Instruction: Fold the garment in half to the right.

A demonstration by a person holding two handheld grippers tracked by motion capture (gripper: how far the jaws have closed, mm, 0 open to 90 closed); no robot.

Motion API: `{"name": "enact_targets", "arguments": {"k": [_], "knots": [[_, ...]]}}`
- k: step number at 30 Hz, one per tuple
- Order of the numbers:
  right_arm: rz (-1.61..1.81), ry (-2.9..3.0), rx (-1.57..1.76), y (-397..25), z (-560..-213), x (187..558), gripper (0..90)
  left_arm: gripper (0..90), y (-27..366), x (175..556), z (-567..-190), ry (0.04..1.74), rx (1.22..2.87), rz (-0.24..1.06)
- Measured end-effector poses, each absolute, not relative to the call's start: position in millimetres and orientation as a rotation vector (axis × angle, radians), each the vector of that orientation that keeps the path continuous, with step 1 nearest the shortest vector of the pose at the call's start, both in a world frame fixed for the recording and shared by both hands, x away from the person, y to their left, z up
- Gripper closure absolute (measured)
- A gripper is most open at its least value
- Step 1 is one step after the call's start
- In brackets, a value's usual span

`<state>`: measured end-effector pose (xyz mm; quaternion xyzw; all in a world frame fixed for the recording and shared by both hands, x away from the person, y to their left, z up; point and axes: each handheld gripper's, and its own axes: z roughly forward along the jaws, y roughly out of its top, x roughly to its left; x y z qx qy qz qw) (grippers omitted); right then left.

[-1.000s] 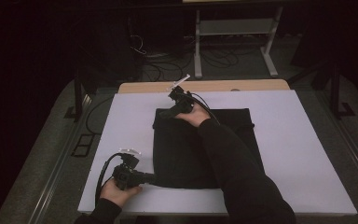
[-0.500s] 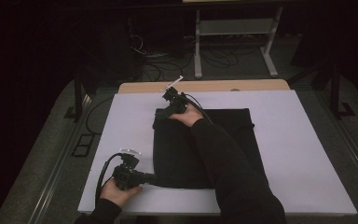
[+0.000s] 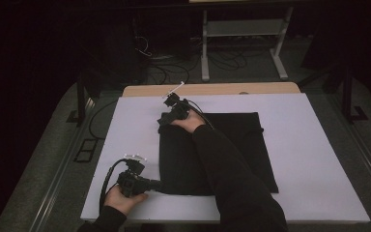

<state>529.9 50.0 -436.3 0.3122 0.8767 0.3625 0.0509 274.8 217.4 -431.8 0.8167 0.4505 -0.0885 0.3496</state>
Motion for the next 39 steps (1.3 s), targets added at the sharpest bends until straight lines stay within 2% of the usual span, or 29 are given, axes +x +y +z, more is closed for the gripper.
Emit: {"name": "enact_targets", "arguments": {"k": [10,21,32,39], "knots": [[1.098,2.653,0.99,52,-445,538,12.9,83.4,218,275,-432,1.17,2.115,-0.23],[1.101,2.654,1.013,64,-449,543,15.9,83.3,218,275,-432,1.167,2.119,-0.227],[1.066,2.607,1.047,67,-446,546,40.5,83.3,218,275,-431,1.168,2.118,-0.227],[1.037,2.605,1.024,65,-445,547,45.8,83.3,218,275,-432,1.171,2.116,-0.229]]}}
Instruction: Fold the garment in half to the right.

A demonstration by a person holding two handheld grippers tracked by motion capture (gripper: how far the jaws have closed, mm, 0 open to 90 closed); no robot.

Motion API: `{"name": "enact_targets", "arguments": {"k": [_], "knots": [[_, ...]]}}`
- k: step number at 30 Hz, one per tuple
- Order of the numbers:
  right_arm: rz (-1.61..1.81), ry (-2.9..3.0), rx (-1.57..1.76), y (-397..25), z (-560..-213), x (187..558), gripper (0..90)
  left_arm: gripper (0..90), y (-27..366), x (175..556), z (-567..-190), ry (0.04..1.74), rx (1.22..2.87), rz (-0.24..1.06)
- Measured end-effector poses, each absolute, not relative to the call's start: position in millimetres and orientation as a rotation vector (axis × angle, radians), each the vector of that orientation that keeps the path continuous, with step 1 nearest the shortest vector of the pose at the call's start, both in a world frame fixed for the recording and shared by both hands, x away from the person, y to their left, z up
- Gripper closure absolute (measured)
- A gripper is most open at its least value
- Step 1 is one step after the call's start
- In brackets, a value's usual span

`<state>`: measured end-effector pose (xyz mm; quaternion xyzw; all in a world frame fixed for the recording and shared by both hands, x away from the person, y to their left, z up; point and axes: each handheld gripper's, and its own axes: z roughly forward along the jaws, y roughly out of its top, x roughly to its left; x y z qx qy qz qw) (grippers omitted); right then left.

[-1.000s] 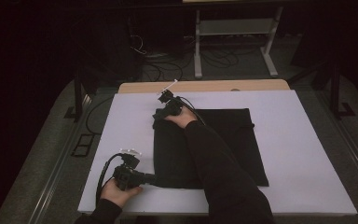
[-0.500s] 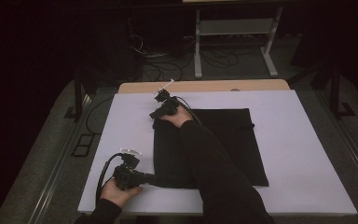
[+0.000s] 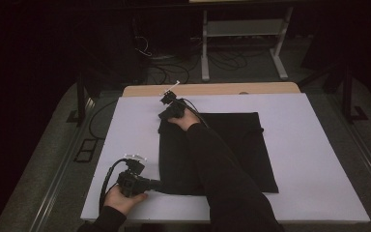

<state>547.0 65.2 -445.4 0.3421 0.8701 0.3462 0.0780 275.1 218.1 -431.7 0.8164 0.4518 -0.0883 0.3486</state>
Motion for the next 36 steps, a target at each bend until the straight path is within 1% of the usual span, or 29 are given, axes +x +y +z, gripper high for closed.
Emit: {"name": "enact_targets", "arguments": {"k": [3,8,11,16,18,21,26,36], "knots": [[1.023,2.598,1.028,67,-445,545,46.5,83.3,218,275,-432,1.171,2.114,-0.23],[1.015,2.598,1.021,68,-445,545,54.1,83.3,219,275,-432,1.171,2.114,-0.23],[1.016,2.6,1.019,69,-444,543,61.5,83.3,219,275,-432,1.171,2.112,-0.23],[1.006,2.601,1.045,69,-442,541,77.9,83.3,218,275,-432,1.17,2.111,-0.23],[0.996,2.615,1.029,67,-441,542,82.0,83.3,218,275,-432,1.17,2.11,-0.231],[0.999,2.616,1.051,67,-440,541,83.5,83.3,218,275,-432,1.171,2.107,-0.237],[0.965,2.63,0.985,66,-437,537,84.1,83.4,214,276,-431,1.153,2.095,-0.257],[0.988,2.615,0.923,59,-416,526,84.3,83.4,212,276,-430,1.134,2.089,-0.27]]}}
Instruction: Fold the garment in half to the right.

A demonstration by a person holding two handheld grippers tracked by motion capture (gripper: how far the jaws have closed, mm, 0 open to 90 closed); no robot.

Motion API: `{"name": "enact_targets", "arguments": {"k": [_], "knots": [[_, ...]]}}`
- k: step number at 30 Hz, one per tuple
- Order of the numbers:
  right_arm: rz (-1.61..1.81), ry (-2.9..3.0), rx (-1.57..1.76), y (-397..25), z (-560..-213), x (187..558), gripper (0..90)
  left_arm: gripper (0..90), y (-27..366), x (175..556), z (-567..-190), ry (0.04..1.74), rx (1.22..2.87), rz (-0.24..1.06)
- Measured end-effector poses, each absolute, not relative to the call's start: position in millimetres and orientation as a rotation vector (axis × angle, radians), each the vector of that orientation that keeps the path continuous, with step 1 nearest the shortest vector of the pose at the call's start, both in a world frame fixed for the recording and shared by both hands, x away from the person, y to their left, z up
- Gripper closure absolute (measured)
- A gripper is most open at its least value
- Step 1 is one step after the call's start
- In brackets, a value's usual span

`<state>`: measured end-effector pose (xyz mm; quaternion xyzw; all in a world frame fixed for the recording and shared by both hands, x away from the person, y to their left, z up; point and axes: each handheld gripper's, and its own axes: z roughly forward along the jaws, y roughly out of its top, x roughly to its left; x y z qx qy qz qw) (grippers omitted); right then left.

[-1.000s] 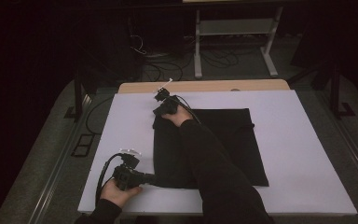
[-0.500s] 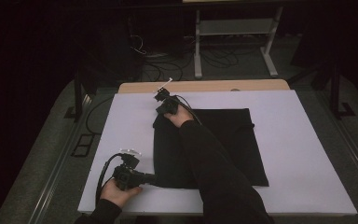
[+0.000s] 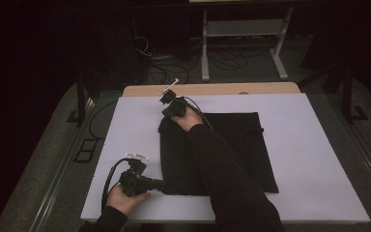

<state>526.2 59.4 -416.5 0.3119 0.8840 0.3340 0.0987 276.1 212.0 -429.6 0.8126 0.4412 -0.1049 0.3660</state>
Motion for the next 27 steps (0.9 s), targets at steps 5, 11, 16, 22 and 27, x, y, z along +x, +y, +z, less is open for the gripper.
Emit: {"name": "enact_targets", "arguments": {"k": [5,11,16,22,27], "knots": [[1.02,2.615,0.917,51,-410,522,84.3,83.4,211,276,-429,1.127,2.091,-0.27],[1.06,2.61,0.936,38,-400,516,84.3,83.4,212,275,-427,1.109,2.077,-0.262],[1.075,2.617,0.941,26,-395,510,84.3,83.5,210,273,-425,1.099,2.082,-0.236],[1.108,2.602,0.952,11,-389,502,84.3,83.5,204,270,-418,1.069,2.078,-0.209],[1.145,2.579,0.959,-5,-382,500,84.3,83.5,197,268,-413,1.044,2.067,-0.216]]}}
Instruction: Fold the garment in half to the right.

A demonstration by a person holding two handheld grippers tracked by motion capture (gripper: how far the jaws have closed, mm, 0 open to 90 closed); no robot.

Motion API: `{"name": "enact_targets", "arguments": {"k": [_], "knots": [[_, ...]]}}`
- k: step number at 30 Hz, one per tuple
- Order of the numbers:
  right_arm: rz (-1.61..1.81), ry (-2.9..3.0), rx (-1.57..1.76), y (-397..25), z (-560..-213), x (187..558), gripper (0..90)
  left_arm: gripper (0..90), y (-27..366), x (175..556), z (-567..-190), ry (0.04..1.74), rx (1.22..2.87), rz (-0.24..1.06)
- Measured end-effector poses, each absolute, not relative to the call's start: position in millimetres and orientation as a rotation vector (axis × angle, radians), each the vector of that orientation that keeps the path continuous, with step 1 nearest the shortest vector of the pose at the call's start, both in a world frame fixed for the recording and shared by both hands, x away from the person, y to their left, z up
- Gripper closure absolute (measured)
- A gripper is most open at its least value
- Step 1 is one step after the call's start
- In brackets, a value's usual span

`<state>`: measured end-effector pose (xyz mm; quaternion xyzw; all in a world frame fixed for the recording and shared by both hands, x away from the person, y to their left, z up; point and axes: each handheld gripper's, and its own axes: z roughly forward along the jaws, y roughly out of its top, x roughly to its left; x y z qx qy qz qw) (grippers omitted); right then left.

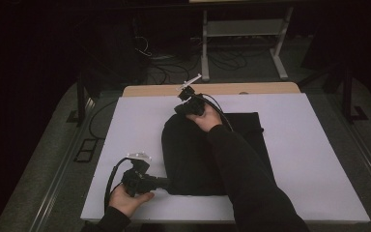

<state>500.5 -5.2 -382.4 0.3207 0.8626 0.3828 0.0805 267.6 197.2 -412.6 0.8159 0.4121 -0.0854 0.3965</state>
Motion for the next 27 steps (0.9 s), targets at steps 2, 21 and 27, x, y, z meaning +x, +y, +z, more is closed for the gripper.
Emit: {"name": "enact_targets", "arguments": {"k": [2,21,27], "knots": [[1.167,2.569,0.972,-14,-380,501,84.3,83.5,194,266,-411,1.037,2.066,-0.217],[1.226,2.501,1.041,-58,-369,503,84.3,83.6,143,276,-392,0.904,2.047,-0.295],[1.232,2.482,1.056,-70,-367,502,84.3,83.6,129,278,-390,0.881,2.052,-0.304]]}}
